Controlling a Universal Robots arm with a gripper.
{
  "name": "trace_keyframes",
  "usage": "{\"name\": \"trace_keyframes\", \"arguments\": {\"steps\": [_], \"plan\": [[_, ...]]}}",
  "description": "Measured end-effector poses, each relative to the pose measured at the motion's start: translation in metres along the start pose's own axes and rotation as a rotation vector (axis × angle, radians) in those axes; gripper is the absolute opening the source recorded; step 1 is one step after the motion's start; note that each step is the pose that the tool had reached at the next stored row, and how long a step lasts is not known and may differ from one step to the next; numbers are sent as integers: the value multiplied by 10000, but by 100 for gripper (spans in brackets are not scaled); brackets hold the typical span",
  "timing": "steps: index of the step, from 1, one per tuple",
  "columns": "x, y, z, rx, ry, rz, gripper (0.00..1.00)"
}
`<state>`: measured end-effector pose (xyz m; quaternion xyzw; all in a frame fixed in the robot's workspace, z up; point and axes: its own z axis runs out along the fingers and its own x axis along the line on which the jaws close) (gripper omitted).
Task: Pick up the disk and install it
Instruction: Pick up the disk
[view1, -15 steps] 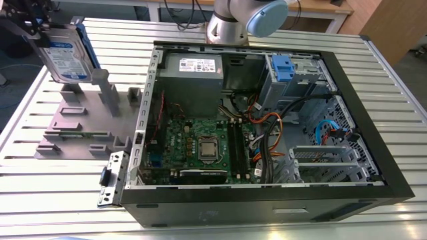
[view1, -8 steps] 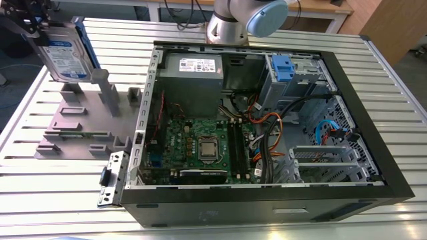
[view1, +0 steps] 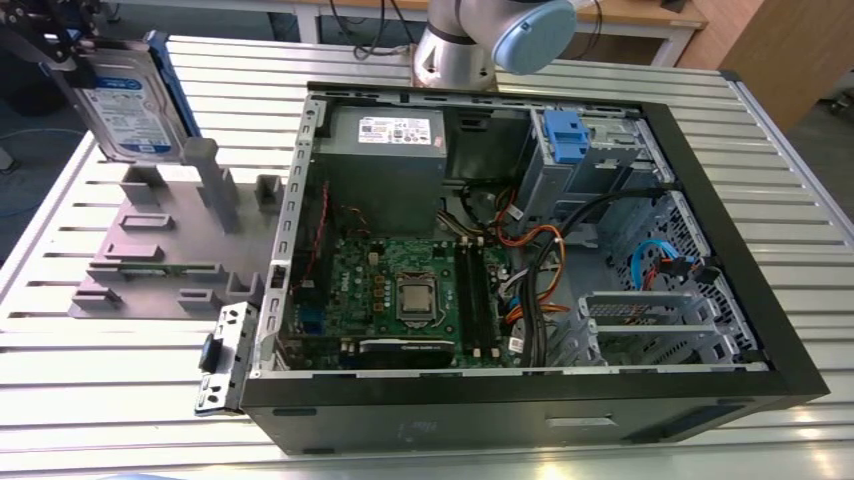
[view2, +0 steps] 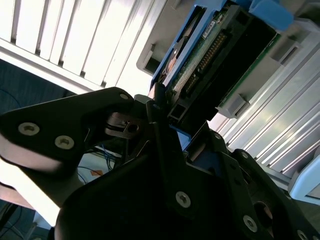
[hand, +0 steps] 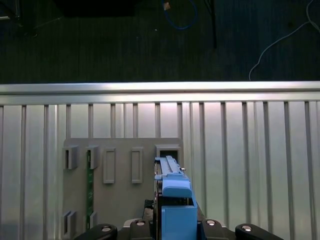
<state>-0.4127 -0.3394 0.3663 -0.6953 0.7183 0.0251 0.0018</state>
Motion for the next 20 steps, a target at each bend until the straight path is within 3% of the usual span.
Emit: {"name": "trace_keyframes", "arguments": {"steps": [20], "plan": [[-5,4,-125,0,0,0,37]]}}
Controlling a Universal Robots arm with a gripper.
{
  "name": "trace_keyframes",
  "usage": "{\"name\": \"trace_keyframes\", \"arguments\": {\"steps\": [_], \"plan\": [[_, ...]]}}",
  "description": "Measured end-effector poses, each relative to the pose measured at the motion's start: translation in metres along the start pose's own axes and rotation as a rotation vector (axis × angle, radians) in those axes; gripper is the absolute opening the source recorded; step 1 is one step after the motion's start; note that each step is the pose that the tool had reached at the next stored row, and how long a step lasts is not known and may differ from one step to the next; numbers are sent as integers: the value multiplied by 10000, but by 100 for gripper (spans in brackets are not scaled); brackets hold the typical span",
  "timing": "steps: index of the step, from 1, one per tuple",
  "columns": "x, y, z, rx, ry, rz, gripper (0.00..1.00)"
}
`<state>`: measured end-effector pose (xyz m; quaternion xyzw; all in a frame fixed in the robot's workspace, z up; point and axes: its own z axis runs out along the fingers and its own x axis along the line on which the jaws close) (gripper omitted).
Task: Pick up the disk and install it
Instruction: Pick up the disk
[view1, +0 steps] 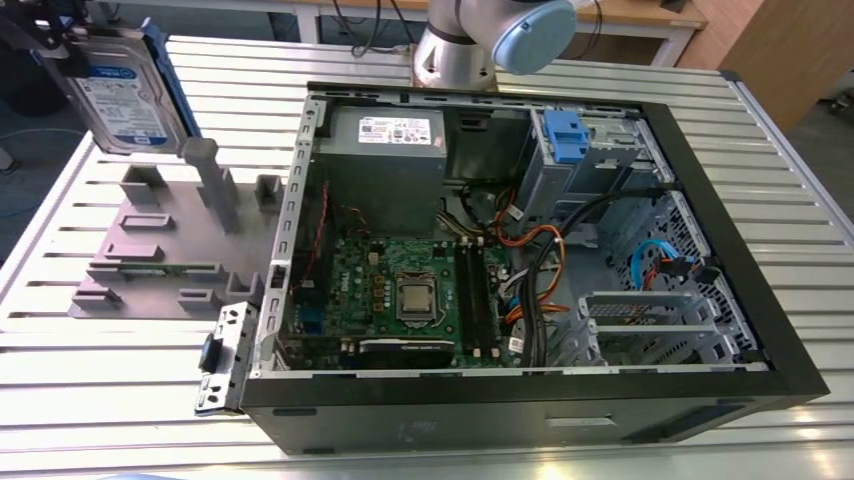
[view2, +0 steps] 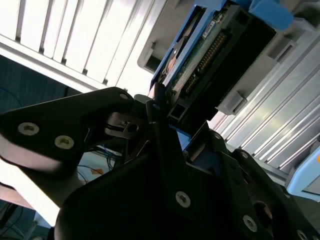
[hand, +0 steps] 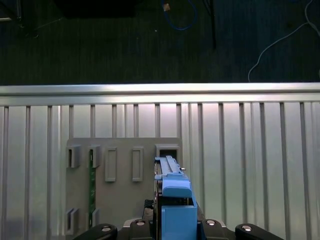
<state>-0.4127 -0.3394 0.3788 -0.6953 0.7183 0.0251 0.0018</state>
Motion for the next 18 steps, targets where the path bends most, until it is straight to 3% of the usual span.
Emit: {"name": "trace_keyframes", "arguments": {"steps": [18], "plan": [[-4,4,-113,0,0,0,37]]}}
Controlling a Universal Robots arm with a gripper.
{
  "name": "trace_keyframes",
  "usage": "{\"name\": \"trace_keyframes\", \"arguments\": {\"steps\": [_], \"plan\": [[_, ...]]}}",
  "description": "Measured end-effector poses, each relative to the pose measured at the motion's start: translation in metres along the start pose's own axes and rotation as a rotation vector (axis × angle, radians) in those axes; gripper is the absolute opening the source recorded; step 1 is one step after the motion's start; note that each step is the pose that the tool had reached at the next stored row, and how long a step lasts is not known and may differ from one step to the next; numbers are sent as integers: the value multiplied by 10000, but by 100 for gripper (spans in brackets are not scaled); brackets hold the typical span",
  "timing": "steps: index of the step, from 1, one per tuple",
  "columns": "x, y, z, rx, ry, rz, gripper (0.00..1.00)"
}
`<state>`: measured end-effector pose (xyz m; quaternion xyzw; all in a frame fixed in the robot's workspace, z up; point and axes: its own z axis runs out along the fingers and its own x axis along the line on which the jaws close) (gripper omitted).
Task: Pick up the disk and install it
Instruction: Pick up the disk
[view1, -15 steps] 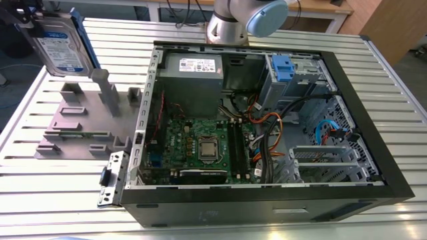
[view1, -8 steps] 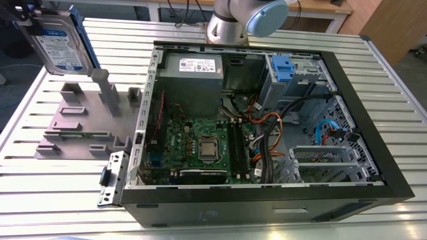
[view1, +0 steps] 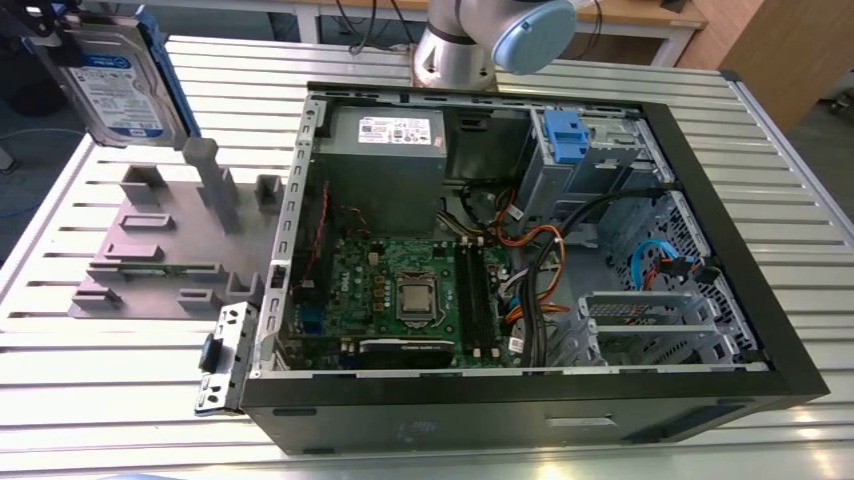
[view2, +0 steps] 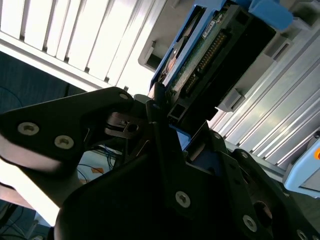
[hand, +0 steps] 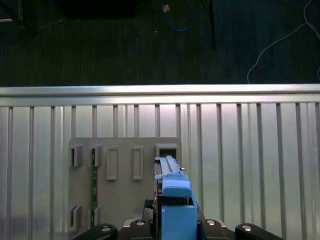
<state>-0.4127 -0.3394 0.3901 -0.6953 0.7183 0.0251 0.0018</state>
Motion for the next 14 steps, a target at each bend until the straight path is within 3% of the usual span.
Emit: {"name": "trace_keyframes", "arguments": {"steps": [14], "plan": [[-3,3,-81,0,0,0,37]]}}
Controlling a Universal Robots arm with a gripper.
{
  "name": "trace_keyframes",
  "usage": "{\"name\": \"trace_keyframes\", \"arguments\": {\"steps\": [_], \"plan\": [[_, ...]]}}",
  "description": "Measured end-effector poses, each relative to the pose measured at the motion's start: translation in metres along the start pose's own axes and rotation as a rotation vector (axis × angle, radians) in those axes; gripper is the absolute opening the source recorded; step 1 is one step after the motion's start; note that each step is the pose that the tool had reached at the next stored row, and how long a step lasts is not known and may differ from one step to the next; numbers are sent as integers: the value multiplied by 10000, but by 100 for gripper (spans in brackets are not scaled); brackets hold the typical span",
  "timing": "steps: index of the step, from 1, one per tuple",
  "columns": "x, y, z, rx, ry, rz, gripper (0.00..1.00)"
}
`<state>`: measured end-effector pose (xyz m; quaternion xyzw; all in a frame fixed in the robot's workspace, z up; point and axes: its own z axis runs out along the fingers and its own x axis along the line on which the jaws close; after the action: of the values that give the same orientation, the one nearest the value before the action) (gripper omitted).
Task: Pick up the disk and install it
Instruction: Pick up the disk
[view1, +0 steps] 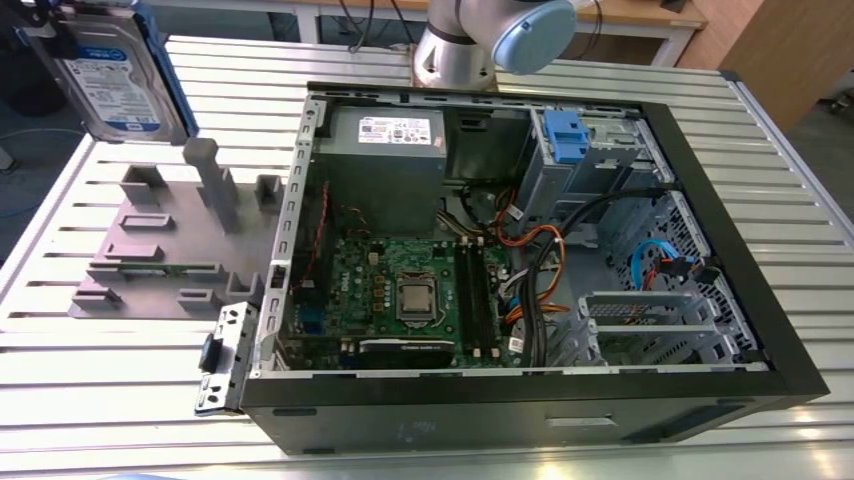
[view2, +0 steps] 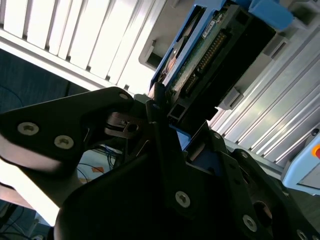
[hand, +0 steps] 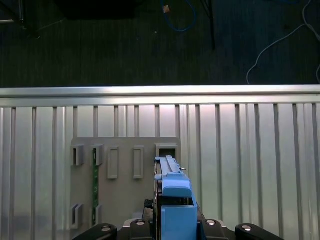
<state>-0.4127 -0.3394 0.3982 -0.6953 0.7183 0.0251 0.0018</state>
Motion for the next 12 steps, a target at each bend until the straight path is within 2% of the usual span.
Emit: {"name": "trace_keyframes", "arguments": {"steps": [12], "plan": [[-3,2,-72,1,0,0,37]]}}
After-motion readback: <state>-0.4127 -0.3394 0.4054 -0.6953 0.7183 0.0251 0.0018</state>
